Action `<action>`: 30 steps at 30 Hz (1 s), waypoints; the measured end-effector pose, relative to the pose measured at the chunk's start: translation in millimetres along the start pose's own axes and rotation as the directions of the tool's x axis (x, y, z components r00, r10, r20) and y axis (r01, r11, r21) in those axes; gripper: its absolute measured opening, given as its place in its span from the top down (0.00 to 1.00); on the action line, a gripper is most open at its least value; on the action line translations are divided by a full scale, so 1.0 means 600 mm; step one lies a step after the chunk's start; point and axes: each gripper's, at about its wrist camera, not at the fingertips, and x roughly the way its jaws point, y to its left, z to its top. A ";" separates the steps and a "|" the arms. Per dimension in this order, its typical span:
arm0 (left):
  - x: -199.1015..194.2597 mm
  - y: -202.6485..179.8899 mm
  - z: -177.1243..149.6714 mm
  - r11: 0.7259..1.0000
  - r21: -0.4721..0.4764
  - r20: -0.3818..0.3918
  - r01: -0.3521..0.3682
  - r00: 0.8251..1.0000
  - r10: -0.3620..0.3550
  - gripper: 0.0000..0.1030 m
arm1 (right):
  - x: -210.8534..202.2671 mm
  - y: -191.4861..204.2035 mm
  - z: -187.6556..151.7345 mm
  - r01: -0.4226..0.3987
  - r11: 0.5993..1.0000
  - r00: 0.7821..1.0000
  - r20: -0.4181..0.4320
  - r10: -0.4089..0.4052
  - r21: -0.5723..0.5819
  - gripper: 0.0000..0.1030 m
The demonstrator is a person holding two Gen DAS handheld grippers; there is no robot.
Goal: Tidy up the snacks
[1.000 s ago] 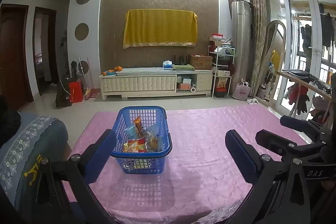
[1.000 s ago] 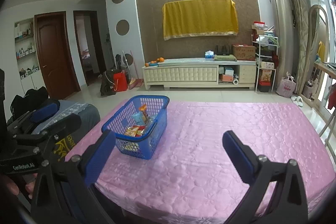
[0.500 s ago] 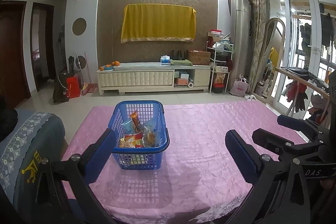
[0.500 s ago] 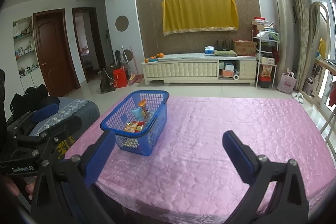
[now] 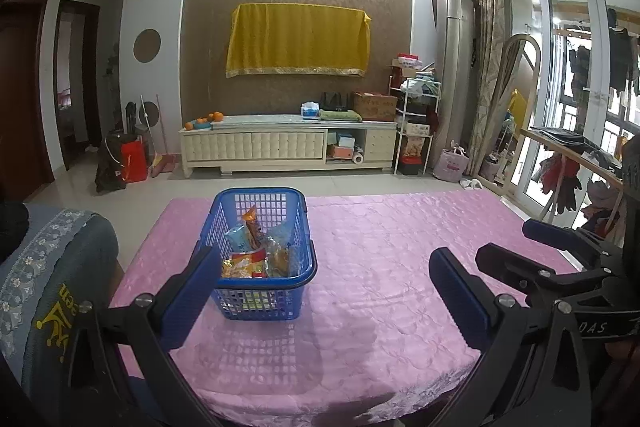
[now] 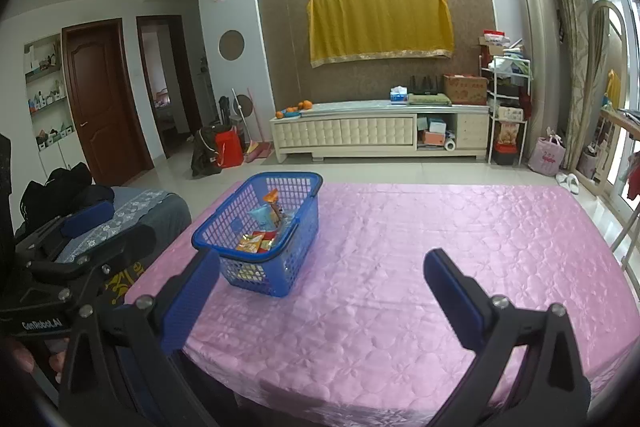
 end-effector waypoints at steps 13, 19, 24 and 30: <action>-0.001 0.001 0.002 1.000 -0.010 0.001 0.004 1.000 -0.004 0.00 | 0.004 0.008 -0.004 0.011 1.000 1.000 -0.007 -0.011 0.007 0.00; 0.000 0.006 0.002 0.999 -0.032 -0.002 0.010 1.000 -0.010 0.00 | 0.003 0.007 -0.004 0.013 1.000 1.000 -0.003 -0.013 0.010 0.00; -0.002 0.010 0.001 0.999 -0.044 -0.003 0.012 1.000 -0.012 0.00 | 0.002 0.009 -0.007 0.018 1.000 1.000 0.000 -0.018 0.020 0.00; -0.004 0.015 0.001 0.998 -0.057 -0.004 0.006 1.000 -0.006 0.00 | 0.000 0.012 -0.011 0.026 0.999 1.000 0.005 -0.026 0.025 0.00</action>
